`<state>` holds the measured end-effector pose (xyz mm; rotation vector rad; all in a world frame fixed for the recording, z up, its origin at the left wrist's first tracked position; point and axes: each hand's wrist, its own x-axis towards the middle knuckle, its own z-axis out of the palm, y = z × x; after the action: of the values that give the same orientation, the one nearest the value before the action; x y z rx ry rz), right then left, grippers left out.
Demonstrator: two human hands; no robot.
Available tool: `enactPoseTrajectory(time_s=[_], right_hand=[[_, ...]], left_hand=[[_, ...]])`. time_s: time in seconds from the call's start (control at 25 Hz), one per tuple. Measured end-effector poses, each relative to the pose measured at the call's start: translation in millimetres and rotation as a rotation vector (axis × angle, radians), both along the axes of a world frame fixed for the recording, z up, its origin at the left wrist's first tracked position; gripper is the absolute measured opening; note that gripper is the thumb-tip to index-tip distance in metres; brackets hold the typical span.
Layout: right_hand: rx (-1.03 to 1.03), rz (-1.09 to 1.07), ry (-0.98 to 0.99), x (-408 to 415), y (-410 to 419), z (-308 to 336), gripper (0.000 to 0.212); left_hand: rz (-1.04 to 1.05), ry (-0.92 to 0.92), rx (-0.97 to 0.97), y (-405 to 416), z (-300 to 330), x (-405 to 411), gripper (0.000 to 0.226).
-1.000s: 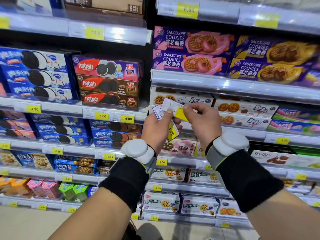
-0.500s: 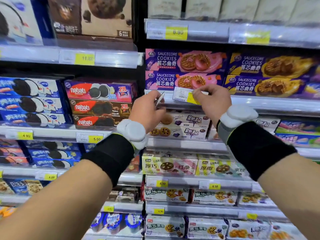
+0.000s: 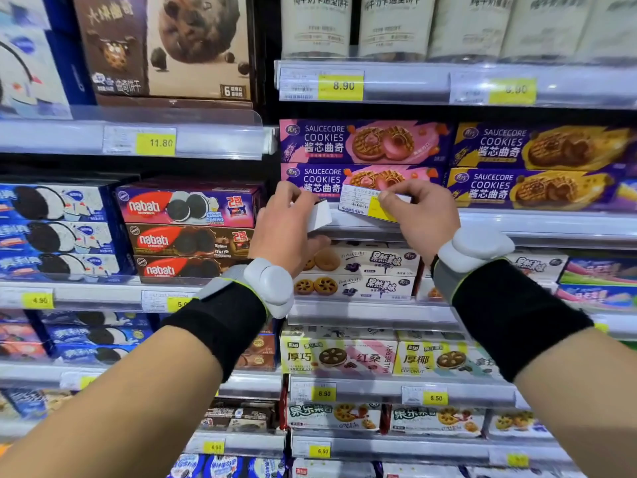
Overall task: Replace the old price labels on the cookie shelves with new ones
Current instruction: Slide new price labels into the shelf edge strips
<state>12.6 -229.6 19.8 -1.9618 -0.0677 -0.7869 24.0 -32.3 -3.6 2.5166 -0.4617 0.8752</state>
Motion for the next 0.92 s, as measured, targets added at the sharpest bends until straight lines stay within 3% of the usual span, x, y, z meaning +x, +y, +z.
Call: enactPoseTrajectory(time_s=[0.36, 0.56, 0.92], right_hand=[[0.043, 0.082, -0.047, -5.9, 7.7, 16.8, 0.004], [-0.097, 0.085, -0.069, 0.6, 26.5, 24.8, 0.006], [-0.417, 0.049, -0.057, 1.3, 44.6, 15.0, 0.014]], left_hand=[[0.061, -0.023, -0.032, -4.4, 1.9, -3.4, 0.053], [0.033, -0.074, -0.086, -1.1, -2.6, -5.6, 0.040], [-0.001, -0.093, -0.127, 1.4, -11.0, -10.8, 0.038]])
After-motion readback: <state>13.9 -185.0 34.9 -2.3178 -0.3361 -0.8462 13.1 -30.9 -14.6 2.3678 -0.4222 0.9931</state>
